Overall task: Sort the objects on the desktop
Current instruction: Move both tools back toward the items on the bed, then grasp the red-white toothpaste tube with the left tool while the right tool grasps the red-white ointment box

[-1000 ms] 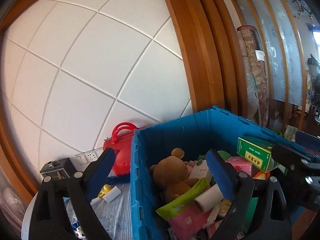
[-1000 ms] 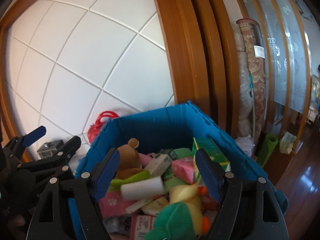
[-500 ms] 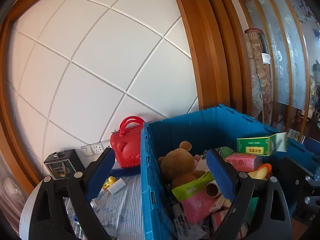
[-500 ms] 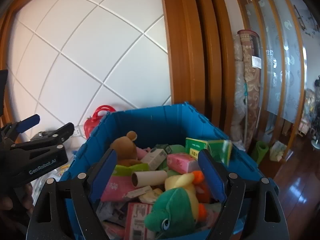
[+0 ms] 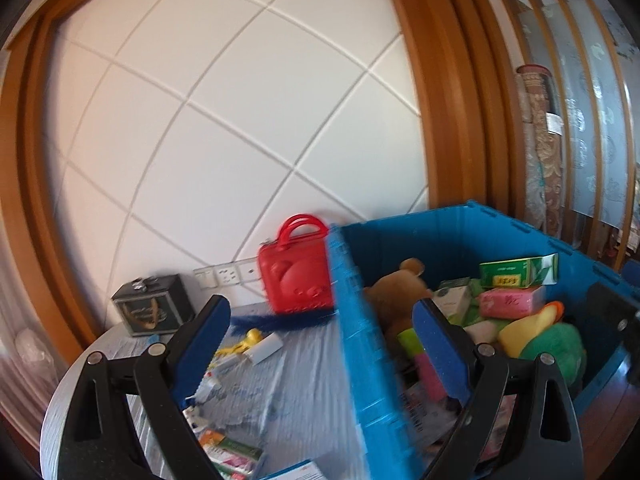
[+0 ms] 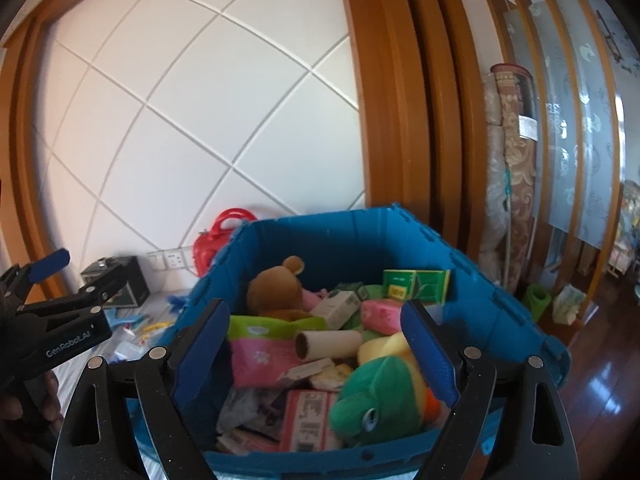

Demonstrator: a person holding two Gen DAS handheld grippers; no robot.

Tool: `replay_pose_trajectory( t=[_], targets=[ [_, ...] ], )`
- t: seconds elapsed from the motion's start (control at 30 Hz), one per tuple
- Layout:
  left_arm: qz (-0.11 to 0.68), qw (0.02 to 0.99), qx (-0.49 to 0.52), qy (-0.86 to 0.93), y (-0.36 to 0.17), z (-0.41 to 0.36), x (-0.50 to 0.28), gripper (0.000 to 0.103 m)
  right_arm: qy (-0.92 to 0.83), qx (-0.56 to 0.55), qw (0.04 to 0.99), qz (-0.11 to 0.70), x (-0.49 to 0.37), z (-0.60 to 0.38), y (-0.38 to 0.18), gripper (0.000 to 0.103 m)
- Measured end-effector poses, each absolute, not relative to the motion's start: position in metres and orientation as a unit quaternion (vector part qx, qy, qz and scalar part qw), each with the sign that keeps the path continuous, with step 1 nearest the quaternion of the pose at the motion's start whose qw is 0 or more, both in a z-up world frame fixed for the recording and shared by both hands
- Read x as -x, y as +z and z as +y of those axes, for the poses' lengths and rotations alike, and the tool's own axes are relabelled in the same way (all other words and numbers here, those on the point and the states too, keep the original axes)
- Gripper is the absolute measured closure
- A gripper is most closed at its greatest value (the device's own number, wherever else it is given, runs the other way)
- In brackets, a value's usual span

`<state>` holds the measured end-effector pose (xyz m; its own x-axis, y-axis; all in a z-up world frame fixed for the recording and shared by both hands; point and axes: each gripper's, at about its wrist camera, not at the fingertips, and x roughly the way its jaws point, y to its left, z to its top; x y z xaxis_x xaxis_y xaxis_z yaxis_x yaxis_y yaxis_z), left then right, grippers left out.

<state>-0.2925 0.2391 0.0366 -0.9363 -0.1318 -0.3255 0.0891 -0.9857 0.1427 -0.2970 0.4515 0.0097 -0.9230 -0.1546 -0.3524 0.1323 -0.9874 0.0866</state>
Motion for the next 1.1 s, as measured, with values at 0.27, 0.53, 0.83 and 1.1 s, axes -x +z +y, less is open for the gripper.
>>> replay_pose_trajectory(
  t=[0.27,0.53,0.83,1.1],
  targets=[
    [-0.059,0.109,-0.171,-0.978,0.021,0.132,0.252,0.009,-0.974,-0.161,0.162,-0.009,0.268,0.390,0.011,0.010],
    [-0.060,0.147,-0.225,-0.961,-0.021,0.010,0.230,0.009,-0.929,-0.216,0.299,0.028,0.253,0.250,-0.024,0.010],
    [-0.086,0.068,-0.308,-0.945,-0.111,-0.069,0.225,0.009,-0.884,-0.359,0.289,0.075,0.285,0.151,-0.143,0.015],
    [-0.064,-0.012,-0.341,-0.938,-0.159,-0.079,0.245,0.010,-0.819,-0.431,0.343,0.163,0.334,0.081,-0.237,0.035]
  ],
)
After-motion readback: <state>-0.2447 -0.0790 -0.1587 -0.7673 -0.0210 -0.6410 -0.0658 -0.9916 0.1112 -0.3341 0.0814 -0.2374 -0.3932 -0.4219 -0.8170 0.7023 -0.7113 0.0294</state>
